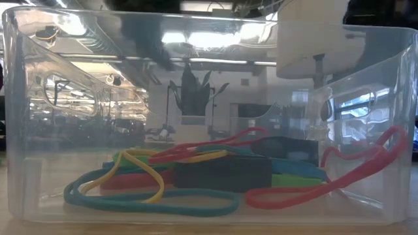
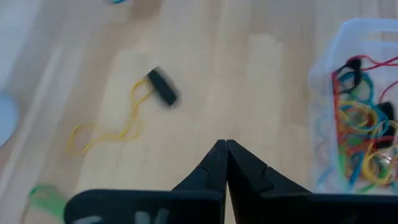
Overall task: Pick and place rubber bands into bin
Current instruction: Put the green rubber band into the transparent bin
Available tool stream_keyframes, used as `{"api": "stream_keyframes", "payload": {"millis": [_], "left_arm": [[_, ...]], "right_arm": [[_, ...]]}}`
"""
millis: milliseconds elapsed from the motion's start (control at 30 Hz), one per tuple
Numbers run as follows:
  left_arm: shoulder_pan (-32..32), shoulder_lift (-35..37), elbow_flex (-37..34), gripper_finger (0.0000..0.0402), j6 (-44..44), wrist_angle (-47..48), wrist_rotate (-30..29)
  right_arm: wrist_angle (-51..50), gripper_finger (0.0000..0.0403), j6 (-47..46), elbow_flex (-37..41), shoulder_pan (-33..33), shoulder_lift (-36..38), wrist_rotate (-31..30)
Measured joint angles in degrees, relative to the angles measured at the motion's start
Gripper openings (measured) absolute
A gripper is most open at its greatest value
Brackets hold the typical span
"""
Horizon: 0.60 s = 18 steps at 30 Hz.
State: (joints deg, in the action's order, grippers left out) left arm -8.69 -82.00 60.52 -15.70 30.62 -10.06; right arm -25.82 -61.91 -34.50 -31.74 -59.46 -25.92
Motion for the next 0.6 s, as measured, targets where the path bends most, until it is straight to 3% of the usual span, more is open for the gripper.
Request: {"api": "stream_keyframes", "payload": {"millis": [133,267,400,600], "left_arm": [[3.77,11.0,-10.92,0.0002,-1.31,-3.85,0.76],[8.55,16.83,-16.05,0.0002,-4.65,-2.94,-2.62],[13.77,16.5,-17.23,0.0017,-5.11,-1.97,-1.95],[20.61,10.53,-17.17,0.0084,-1.72,-4.26,-1.96]], "right_arm": [[-9.41,0.0001,-7.04,-6.55,0.6,-6.61,-0.09],[-11.75,0.0001,-11.61,-9.82,1.05,-10.88,-0.05],[-11.44,0.0003,-16.08,-9.82,1.27,-13.17,0.96],[-11.52,0.0006,-18.88,-9.76,1.26,-14.87,3.75]]}}
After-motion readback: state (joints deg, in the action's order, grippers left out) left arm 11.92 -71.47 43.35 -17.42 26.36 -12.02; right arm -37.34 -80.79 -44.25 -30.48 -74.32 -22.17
